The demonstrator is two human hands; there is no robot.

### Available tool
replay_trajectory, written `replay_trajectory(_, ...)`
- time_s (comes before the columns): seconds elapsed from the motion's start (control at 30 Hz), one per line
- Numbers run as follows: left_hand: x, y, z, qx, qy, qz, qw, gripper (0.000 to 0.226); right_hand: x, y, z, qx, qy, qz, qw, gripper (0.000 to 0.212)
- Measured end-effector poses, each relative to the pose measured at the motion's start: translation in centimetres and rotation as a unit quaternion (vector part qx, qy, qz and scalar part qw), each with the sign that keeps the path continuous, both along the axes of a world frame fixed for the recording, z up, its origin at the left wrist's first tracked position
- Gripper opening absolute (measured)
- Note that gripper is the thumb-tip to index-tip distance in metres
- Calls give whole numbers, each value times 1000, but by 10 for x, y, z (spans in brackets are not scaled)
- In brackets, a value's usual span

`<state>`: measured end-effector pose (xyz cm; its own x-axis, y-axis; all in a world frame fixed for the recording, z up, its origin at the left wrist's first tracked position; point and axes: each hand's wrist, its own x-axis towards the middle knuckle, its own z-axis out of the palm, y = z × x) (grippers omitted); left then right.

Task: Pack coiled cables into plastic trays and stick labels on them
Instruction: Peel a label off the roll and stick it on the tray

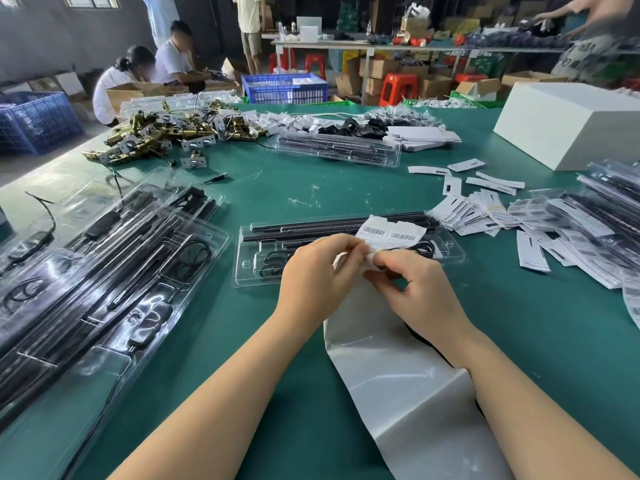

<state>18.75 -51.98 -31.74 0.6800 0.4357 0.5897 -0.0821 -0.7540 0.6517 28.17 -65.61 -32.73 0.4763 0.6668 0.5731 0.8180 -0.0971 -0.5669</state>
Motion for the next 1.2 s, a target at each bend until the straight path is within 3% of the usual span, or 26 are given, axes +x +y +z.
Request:
replay_trajectory(0.17, 6, 6, -3, -179, -61, 19, 982, 17, -3, 3, 1, -6, 19, -4, 1000, 5)
replay_trajectory(0.33, 9, 27, -7, -446, -122, 81, 883, 30, -6, 2, 4, 12, 232, 28, 972, 21)
replay_trajectory(0.37, 7, 32, -8, -450, -132, 101, 877, 29, -3, 3, 7, 11, 276, 20, 961, 22)
replay_trajectory(0.43, 2, 44, -9, -392, -139, 142, 898, 24, 14, -1, 17, 21, 348, -16, 937, 26)
replay_trajectory(0.6, -9, 74, -9, -238, -117, 236, 935, 20, 106, -50, 60, -94, 355, -148, 918, 25)
replay_trajectory(0.73, -8, 81, -18, -213, -54, 299, 929, 19, 172, -107, 79, -180, 261, -319, 893, 42)
replay_trajectory(0.87, -2, 83, -23, -222, -30, 262, 939, 21, 190, -126, 82, -268, 45, -463, 844, 61)
replay_trajectory(0.97, 1, 82, -26, -229, -27, 233, 945, 21, 158, -99, 83, -455, 40, -352, 817, 70)
replay_trajectory(1.03, 1, 81, -26, -223, -19, 225, 948, 21, 137, -84, 73, -565, 77, -287, 770, 69)
replay_trajectory(1.1, 2, 81, -26, -223, -12, 222, 949, 19, 124, -81, 60, -606, 57, -299, 735, 78)
replay_trajectory(1.2, 1, 78, -24, -224, -18, 214, 951, 23, 113, -85, 48, -580, 53, -334, 741, 67)
